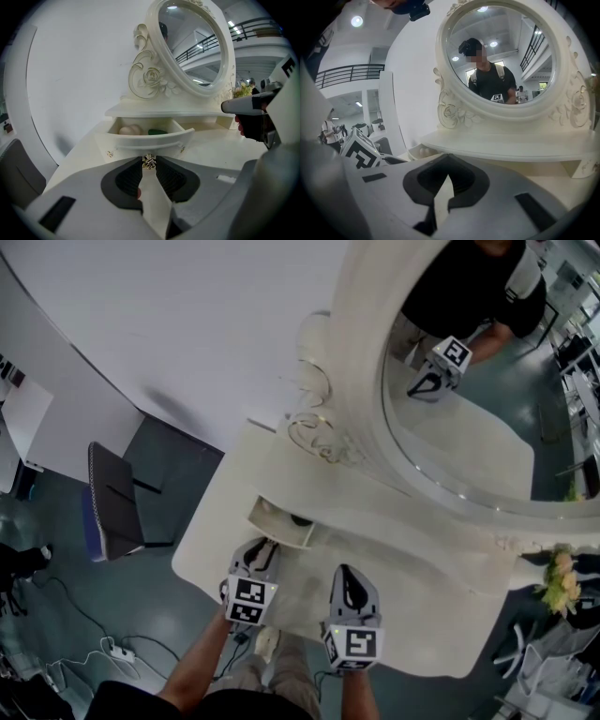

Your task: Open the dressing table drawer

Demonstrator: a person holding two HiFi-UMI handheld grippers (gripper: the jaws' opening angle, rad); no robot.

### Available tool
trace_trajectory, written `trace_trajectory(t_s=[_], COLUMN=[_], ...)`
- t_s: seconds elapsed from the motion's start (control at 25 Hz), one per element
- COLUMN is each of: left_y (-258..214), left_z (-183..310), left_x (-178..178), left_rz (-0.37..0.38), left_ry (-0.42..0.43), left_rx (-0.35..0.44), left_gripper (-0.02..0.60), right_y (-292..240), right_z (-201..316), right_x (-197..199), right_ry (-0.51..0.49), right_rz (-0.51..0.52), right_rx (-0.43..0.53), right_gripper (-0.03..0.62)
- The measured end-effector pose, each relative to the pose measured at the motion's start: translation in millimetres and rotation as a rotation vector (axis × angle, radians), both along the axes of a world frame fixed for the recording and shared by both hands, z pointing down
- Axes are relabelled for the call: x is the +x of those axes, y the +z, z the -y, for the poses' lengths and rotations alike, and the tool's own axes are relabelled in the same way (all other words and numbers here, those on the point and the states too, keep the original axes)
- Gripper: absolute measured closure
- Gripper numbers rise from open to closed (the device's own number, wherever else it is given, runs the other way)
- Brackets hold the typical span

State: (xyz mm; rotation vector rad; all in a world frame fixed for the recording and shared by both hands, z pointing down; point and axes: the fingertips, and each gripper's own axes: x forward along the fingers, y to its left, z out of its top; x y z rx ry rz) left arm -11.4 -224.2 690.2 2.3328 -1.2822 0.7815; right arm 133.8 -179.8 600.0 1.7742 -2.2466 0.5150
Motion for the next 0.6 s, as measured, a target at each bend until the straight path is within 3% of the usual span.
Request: trace_trajectory(t_s=[0.6], left_y=[-0.2], left_z=[-3.9], left_x=[-1.9], left_rz=[0.011], left_ry=[-0.003], left_rx=[-0.004], left_gripper=[0.489], right_y=[-3.4], right_z=[-6.3], right_x=[2.9], right_ry=[0.003], right_rz=[0.001], right_rx=[0.003], right_gripper=[0.597])
